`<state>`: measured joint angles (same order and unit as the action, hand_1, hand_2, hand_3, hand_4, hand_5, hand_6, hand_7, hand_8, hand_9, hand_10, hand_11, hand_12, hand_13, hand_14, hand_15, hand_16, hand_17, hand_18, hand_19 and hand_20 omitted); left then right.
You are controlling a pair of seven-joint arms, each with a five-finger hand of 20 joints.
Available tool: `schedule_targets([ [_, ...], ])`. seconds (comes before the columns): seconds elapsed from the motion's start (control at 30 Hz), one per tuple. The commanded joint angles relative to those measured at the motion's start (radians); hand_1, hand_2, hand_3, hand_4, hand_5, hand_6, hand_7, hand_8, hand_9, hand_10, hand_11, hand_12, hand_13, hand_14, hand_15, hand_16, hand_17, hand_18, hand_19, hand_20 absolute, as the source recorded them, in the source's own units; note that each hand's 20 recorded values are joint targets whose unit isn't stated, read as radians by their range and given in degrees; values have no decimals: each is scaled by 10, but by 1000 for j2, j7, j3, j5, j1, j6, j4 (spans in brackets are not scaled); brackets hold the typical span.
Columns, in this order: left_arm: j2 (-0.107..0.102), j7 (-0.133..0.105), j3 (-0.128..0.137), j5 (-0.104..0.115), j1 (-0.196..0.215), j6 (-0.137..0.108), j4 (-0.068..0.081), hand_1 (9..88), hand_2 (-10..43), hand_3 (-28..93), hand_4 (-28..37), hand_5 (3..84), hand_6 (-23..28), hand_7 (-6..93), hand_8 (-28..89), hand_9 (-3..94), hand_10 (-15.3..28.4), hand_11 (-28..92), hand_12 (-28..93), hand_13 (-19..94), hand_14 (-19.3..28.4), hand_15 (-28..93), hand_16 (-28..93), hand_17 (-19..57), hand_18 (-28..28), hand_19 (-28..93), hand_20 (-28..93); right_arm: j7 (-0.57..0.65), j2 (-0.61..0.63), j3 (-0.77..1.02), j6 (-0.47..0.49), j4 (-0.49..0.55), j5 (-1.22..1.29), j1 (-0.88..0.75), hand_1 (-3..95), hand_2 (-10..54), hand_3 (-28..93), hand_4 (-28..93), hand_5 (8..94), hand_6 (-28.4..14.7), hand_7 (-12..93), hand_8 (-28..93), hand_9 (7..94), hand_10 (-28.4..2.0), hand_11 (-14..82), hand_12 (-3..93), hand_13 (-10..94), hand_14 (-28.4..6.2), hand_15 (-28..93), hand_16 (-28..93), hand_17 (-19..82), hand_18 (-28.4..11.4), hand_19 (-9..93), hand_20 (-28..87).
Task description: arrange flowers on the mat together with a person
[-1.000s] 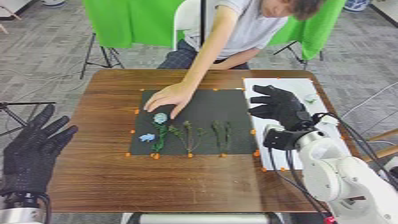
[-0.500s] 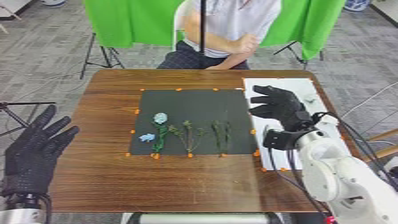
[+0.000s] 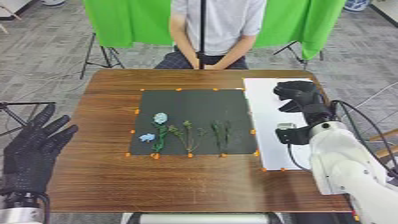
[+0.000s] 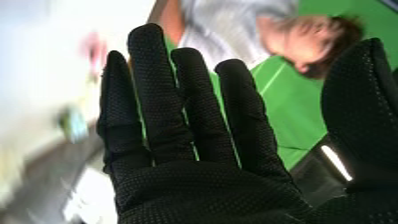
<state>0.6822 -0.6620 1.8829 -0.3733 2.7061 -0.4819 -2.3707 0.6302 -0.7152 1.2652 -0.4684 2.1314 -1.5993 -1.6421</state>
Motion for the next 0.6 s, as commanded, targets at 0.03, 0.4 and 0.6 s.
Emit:
schedule_targets([
  [0.03, 21, 22, -3, -21, 0, -5, -9, 212, 70, 754, -243, 314, 48, 99, -84, 302, 151, 192, 117, 198, 217, 446, -52, -92, 175, 376, 159, 138, 68, -8, 131, -26, -250, 57, 296, -49, 714, -245, 489, -13, 140, -117, 521, -185, 144, 146, 519, -181, 460, 118, 206, -264, 617, 136],
  [0.4, 19, -2, -4, -13, 13, -11, -11, 211, 70, 755, -244, 315, 49, 99, -84, 302, 152, 192, 117, 199, 217, 447, -52, -92, 175, 375, 159, 398, 100, -121, 440, -107, -507, 175, 312, -60, 704, -235, 442, -23, 113, -104, 454, -205, 109, 151, 513, -185, 493, 108, 221, -269, 663, 124],
  [0.6, 5, -23, -8, -2, 18, -13, -10, 212, 70, 755, -244, 317, 50, 99, -84, 302, 152, 192, 117, 199, 217, 446, -52, -91, 175, 375, 160, 441, 102, -175, 537, -167, -477, 237, 329, -72, 709, -236, 441, -27, 107, -101, 445, -211, 97, 153, 515, -193, 503, 105, 219, -269, 673, 118],
])
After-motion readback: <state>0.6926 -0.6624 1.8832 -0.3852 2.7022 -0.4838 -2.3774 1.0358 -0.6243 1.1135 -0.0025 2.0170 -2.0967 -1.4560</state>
